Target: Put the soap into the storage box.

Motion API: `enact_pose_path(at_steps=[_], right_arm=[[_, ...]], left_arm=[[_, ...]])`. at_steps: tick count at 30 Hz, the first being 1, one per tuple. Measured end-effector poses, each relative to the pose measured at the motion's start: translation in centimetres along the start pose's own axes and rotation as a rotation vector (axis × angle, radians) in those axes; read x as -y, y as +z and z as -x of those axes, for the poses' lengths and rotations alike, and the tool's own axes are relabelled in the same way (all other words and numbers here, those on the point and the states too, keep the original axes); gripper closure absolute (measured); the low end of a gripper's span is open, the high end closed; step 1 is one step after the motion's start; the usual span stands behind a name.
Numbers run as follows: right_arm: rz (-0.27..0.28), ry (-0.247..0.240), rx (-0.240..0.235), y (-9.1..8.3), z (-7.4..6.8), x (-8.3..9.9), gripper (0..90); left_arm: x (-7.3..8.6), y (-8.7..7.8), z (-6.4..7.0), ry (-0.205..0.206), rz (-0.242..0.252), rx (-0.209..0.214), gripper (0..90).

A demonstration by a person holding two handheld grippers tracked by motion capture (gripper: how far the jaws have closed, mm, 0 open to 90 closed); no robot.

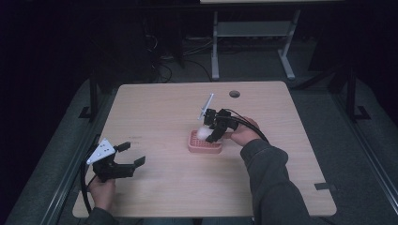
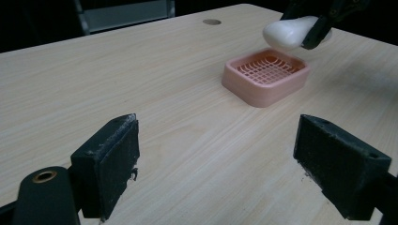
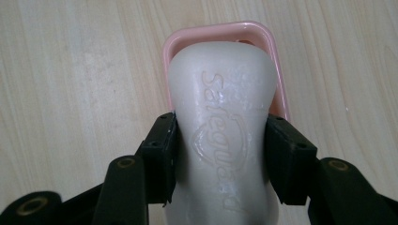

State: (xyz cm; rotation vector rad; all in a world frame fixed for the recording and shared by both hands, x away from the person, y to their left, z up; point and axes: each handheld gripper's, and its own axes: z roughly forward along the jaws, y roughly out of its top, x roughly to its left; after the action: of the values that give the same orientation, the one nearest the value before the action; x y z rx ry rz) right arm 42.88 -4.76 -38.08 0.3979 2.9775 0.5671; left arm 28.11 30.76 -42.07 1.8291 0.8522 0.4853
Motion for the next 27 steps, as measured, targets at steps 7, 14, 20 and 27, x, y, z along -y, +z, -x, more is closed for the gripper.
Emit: enact_pose_path(at_steps=[7, 14, 20, 27], right_arm=[[-0.019, 0.007, -0.002, 1.1, 0.3, -0.4, 48.5], [-0.033, 0.015, -0.005, 2.0, 0.6, -0.6, 48.5], [-0.037, 0.026, -0.009, 2.7, 1.0, -0.7, 48.5], [-0.047, 0.035, -0.03, 3.8, 1.0, -0.9, 48.5]], left_arm=[[0.0, 0.0, 0.0, -0.003, 0.001, 0.0, 14.1], [0.0, 0.0, 0.0, -0.003, 0.001, 0.001, 14.1], [0.0, 0.0, 0.0, -0.003, 0.002, 0.001, 14.1], [0.0, 0.0, 0.0, -0.002, 0.001, 0.002, 14.1]])
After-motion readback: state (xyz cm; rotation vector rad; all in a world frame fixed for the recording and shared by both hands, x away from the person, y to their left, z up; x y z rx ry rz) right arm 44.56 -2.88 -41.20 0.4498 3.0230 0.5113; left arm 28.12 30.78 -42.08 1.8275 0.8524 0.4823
